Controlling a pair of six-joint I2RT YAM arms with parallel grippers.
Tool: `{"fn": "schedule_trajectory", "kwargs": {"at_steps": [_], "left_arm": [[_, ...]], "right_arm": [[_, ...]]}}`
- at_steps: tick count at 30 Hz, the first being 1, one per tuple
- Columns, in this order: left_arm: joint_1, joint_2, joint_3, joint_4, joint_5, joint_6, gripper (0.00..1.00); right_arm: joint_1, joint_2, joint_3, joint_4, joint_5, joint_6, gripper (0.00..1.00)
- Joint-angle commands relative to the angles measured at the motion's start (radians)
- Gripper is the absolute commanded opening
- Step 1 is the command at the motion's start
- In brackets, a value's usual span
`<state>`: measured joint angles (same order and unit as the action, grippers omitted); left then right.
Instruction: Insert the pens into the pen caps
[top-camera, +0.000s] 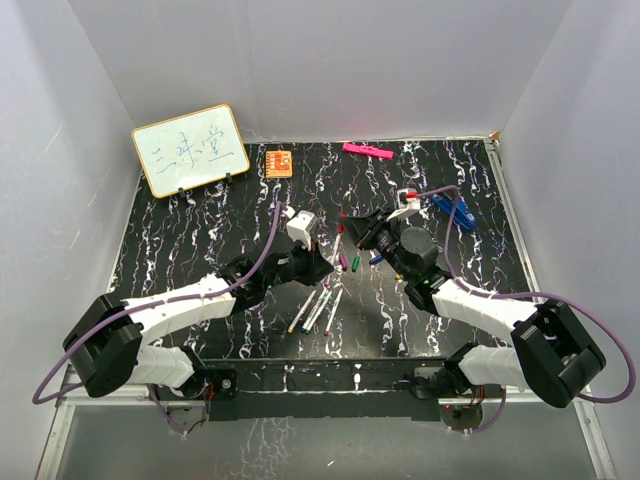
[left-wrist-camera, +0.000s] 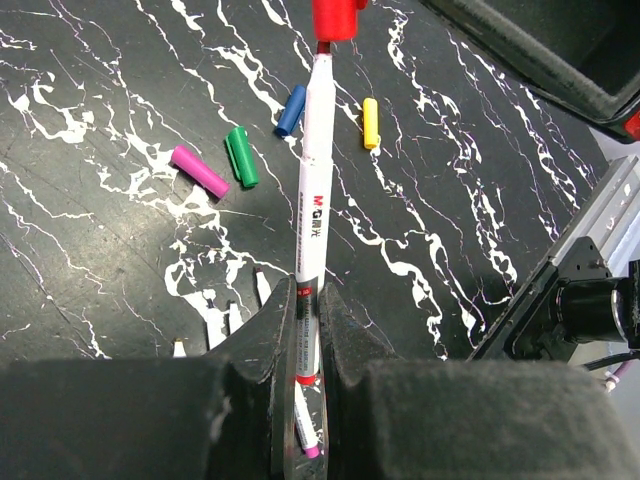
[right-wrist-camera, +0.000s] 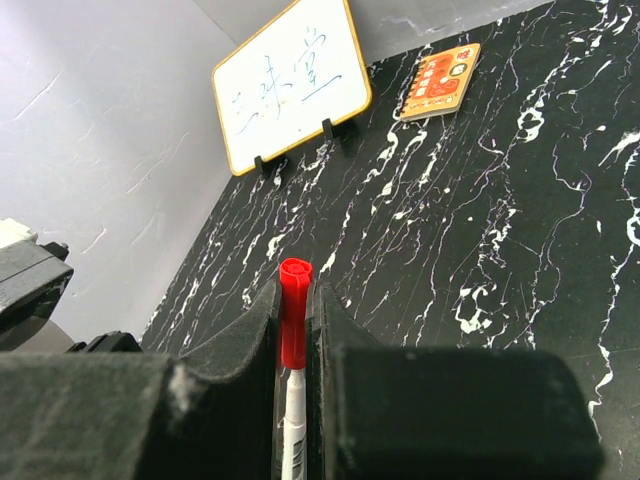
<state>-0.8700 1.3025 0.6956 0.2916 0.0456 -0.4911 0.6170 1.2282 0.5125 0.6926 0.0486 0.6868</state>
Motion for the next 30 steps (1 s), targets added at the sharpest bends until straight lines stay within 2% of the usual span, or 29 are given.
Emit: {"fn": "schedule_trajectory", "kwargs": {"at_steps": [1, 12, 22, 30], "left_arm": [[-0.001, -0.027, -0.001, 0.026, -0.018, -0.003, 0.0], [0.0, -0.044, 0.003, 0.072, -0.032, -0.015, 0.0], [0.0, -0.124, -0.03, 0.147, -0.131, -0.044, 0.0], [0.0, -0.112, -0.022, 0.175, -0.138, -0.045, 0.0]], "right_arm": [[0.013, -0.012, 0.021, 0.061, -0.012, 0.008, 0.0], [0.05, 0.036, 0.017, 0.09, -0.016, 0.011, 0.0], [0.076, 0.056, 0.017, 0.073, -0.029, 0.004, 0.0], [0.093, 0.082, 0.038, 0.07, -0.049, 0.0, 0.0]]}}
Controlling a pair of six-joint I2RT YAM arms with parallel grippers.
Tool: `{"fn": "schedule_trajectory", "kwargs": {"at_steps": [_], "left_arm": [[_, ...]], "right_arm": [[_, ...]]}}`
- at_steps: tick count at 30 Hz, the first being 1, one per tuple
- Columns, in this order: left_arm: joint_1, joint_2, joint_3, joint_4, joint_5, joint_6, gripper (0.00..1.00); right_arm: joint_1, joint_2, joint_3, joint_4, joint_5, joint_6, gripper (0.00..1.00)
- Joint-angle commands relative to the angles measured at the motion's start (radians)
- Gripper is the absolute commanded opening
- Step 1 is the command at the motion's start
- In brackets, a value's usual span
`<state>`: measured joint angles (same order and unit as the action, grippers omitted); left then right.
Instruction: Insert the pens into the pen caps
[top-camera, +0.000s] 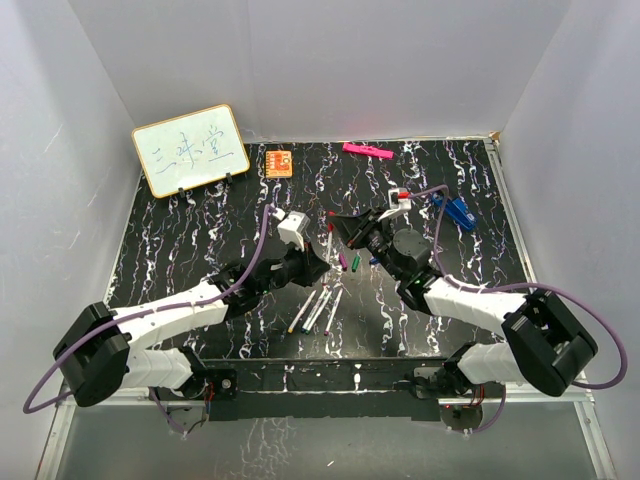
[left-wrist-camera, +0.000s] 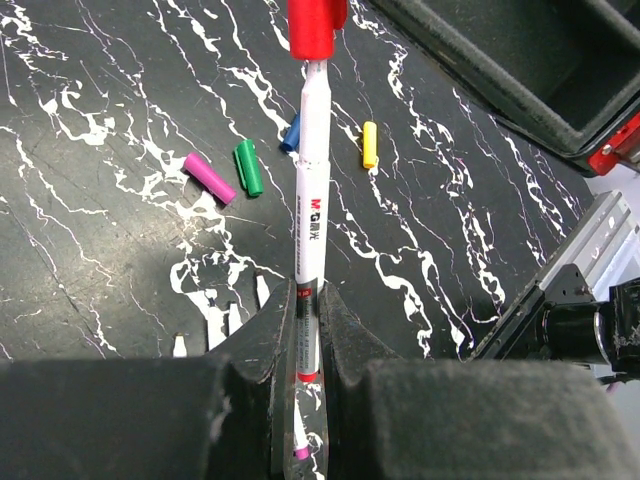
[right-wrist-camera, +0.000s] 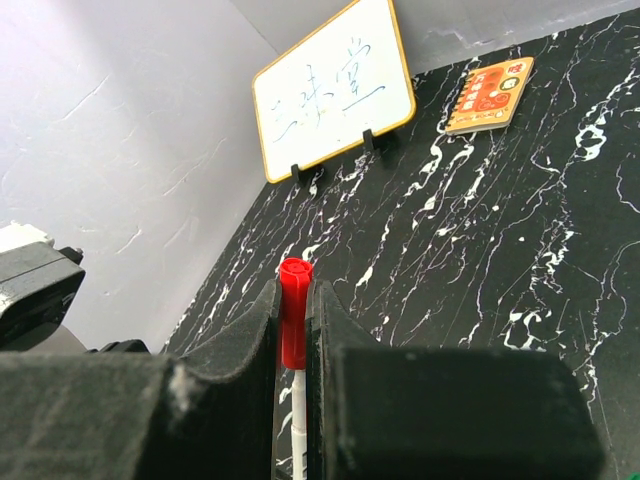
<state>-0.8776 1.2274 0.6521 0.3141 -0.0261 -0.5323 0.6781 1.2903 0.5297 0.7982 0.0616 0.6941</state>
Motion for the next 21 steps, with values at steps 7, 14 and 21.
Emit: {"fn": "schedule_trajectory", "kwargs": {"at_steps": [7, 14, 21], "left_arm": [[0.006, -0.063, -0.003, 0.169, -0.077, 0.0, 0.0], [0.007, -0.136, -0.048, 0.214, -0.075, 0.031, 0.0], [0.007, -0.162, -0.067, 0.196, -0.096, 0.041, 0.0]], "right_arm": [[0.037, 0.021, 0.032, -0.051, -0.044, -0.023, 0.0], [0.036, 0.036, 0.046, -0.063, -0.015, -0.046, 0.0], [0.036, 0.049, 0.057, -0.057, -0.033, -0.042, 0.0]]}}
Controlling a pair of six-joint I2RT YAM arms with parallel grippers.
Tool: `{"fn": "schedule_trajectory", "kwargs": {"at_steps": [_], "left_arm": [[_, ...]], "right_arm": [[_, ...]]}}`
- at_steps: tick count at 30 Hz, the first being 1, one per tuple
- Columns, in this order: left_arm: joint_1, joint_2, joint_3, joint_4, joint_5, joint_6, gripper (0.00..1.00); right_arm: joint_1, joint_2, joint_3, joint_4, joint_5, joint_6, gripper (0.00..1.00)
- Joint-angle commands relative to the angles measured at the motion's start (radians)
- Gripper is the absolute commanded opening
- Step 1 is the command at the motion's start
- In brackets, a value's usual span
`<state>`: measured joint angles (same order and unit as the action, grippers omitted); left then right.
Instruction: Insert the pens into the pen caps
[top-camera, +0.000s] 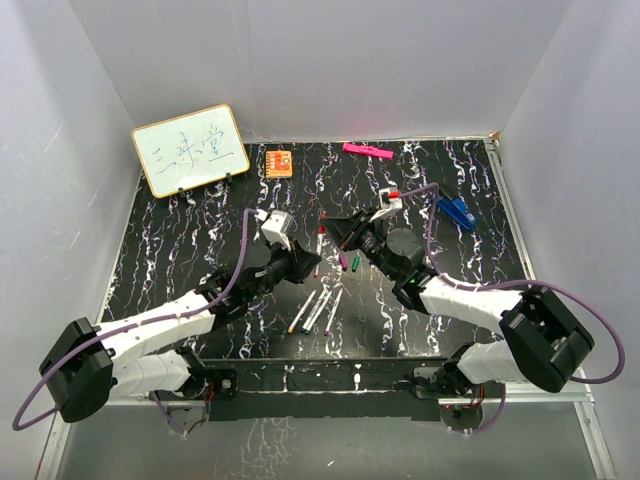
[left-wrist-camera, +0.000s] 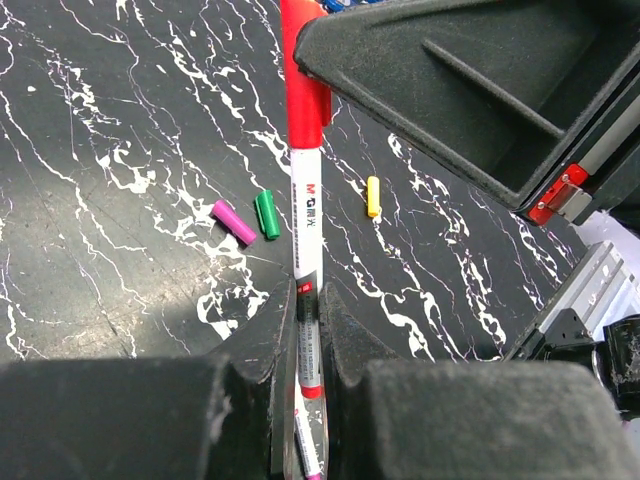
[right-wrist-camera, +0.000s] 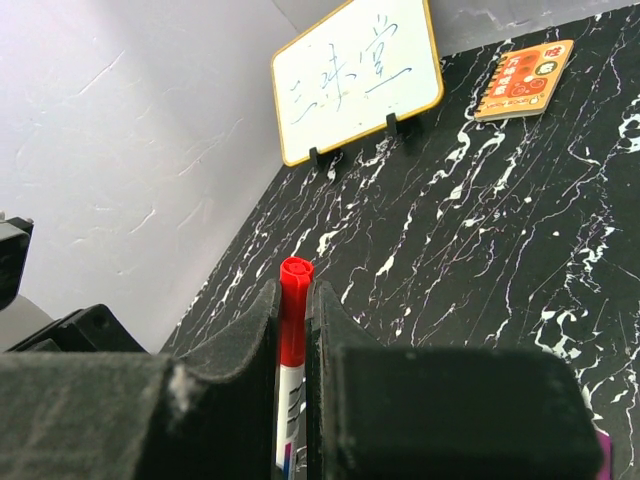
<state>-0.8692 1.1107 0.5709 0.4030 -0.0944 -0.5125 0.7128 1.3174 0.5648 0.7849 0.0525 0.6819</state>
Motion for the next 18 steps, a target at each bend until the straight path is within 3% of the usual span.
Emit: {"fn": "schedule_trajectory", "kwargs": {"at_steps": [1, 10, 18], "left_arm": [[-0.002, -0.041, 0.014, 0.111, -0.031, 0.017, 0.0], [-0.002, -0.01, 0.031, 0.154, -0.045, 0.037, 0.0], [0.012, -0.058, 0.039, 0.216, -0.143, 0.146, 0.0]], "right_arm": [[0.001, 0.025, 0.024, -0.041, -0.036, -0.025, 0.0], [0.02, 0.06, 0.041, -0.062, -0.106, -0.044, 0.0], [0.028, 0.165, 0.113, -0.185, -0.28, -0.051, 0.0]]}}
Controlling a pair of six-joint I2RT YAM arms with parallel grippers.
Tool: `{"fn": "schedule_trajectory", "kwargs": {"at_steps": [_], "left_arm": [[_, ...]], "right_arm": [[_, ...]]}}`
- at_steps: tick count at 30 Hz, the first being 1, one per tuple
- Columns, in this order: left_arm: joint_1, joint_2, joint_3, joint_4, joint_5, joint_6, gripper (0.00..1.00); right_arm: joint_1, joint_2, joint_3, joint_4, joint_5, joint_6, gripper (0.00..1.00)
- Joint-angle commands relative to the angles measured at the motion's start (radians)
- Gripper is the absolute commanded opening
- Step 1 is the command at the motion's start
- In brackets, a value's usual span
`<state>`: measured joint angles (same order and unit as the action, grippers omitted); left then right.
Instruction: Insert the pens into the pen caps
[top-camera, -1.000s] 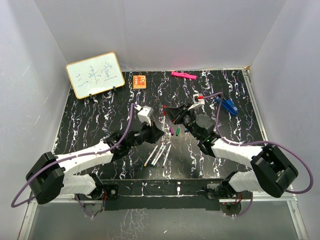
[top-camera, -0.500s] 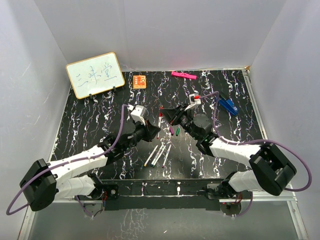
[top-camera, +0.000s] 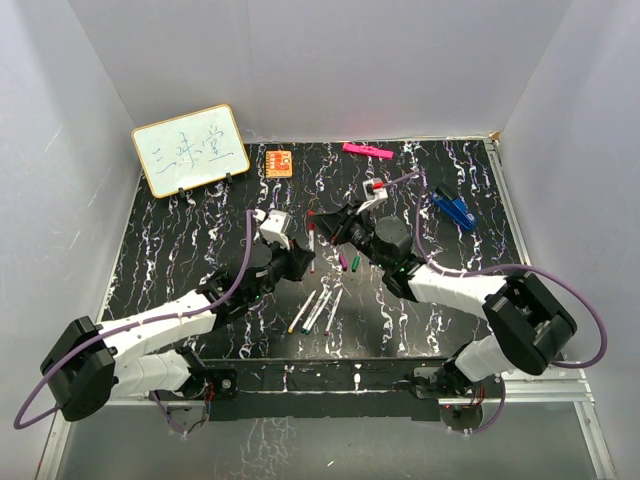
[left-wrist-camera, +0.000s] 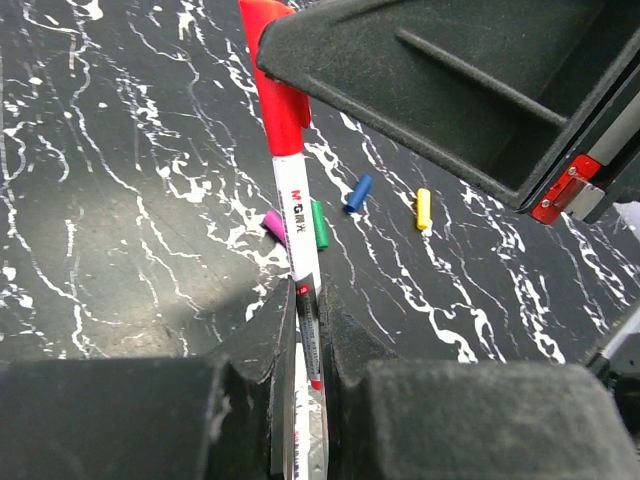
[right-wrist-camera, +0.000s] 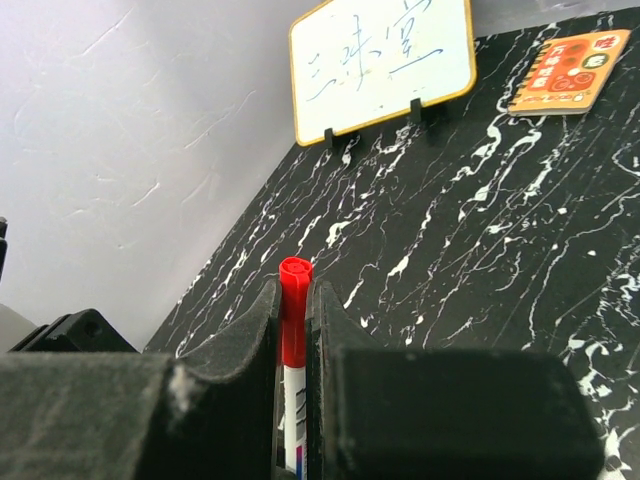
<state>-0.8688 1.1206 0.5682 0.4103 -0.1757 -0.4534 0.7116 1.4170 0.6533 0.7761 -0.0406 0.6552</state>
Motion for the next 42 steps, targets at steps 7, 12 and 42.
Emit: {"fn": "schedule_trajectory", "kwargs": {"at_steps": [7, 12, 42], "left_arm": [[0.063, -0.08, 0.037, 0.232, -0.076, 0.101, 0.0], [0.091, -0.087, 0.041, 0.245, -0.08, 0.101, 0.0], [0.117, -0.072, -0.004, 0.042, 0.002, 0.038, 0.0]], "right_arm": [[0.057, 0.076, -0.012, -0.21, -0.178, -0.019, 0.0], [0.075, 0.073, -0.017, -0.257, -0.158, -0.036, 0.0], [0.135, 0.1, 0.233, -0.389, 0.142, -0.191, 0.0]]}}
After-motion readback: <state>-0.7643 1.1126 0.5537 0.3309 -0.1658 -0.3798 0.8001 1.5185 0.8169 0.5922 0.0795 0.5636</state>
